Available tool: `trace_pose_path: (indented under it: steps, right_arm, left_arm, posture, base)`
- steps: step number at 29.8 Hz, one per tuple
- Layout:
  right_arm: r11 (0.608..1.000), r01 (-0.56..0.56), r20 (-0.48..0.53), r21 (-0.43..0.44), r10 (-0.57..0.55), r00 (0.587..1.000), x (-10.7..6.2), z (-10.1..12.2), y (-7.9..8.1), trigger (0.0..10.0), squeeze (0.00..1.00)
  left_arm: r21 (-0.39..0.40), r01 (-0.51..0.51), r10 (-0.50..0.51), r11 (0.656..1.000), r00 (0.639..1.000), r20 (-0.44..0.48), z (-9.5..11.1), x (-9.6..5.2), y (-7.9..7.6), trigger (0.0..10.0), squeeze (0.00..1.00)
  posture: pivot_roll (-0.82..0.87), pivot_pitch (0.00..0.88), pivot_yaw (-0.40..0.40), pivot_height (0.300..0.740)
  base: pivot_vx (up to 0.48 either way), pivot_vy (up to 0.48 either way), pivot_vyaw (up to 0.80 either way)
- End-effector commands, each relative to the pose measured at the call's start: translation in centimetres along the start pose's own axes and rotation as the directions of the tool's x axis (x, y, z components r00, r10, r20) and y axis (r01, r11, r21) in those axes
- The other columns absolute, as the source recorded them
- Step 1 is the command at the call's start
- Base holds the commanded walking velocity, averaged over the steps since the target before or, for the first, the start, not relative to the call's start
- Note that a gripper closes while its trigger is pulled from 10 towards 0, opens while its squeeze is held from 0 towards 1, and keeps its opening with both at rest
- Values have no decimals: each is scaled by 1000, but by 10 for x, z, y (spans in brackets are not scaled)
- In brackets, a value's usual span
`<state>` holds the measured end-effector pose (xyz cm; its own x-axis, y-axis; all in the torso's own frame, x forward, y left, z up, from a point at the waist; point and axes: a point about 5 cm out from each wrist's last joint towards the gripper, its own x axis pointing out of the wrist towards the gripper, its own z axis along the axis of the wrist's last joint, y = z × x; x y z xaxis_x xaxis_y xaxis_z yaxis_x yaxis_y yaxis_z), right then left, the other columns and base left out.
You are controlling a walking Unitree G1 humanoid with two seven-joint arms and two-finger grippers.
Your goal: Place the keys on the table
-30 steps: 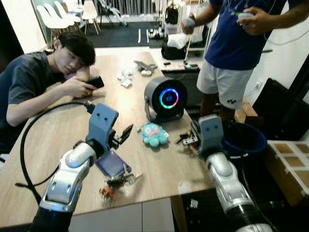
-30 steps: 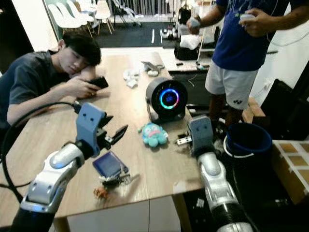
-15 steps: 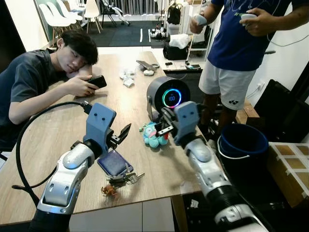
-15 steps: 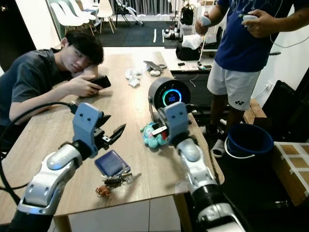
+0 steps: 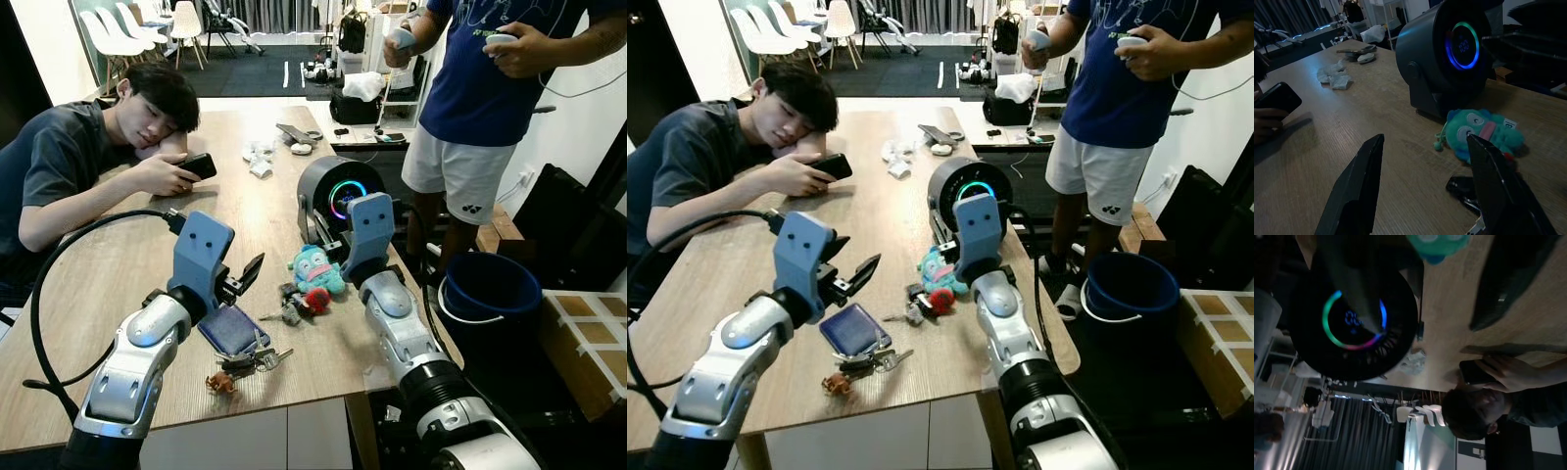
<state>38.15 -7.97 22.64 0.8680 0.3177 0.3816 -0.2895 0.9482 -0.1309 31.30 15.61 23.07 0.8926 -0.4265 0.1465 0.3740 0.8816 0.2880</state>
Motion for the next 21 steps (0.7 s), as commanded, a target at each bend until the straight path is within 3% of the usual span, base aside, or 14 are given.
trace_pose_path:
  steps: [1, 2, 8, 11, 15, 21]
  right_arm:
    - [1000, 10, 8, 11, -10, 1000, 1, 1, -1, 10000, 1000]
    - [1000, 17, 8, 13, -17, 1000, 1, 1, -3, 10000, 0]
    - [1000, 1, 15, -15, -1, 1000, -12, -4, -4, 10000, 0]
    - [998, 53, -14, -18, -53, 998, -33, -17, -17, 10000, 0]
    - [992, 121, -10, -29, -121, 993, -56, -25, -25, 10000, 0]
    - [989, 140, 5, -54, -140, 990, -68, -24, -26, 10000, 0]
  left_arm:
    - [1, 8, -8, 1000, 1000, -12, -2, 0, -4, 10000, 0]
    - [2, 5, -5, 1000, 1000, -11, -2, 1, -5, 10000, 0]
    - [34, -90, 92, 995, 995, -45, -9, -7, 13, 10000, 0]
    - [57, -142, 148, 988, 984, -104, -20, -29, 29, 10000, 0]
    - [34, -273, 275, 961, 950, -147, -36, -48, 32, 10000, 0]
    - [-1, -358, 353, 934, 922, -162, -43, -58, 33, 10000, 0]
  posture:
    - [42, 142, 16, 740]
    - [44, 141, 17, 740]
    - [54, 139, 18, 740]
    - [60, 146, 20, 740]
    - [61, 150, 26, 740]
    - [56, 149, 28, 740]
  base:
    - [0, 0, 0]
    - [0, 0, 0]
    - [0, 0, 0]
    - [0, 0, 0]
    - [0, 0, 0]
    - [0, 0, 0]
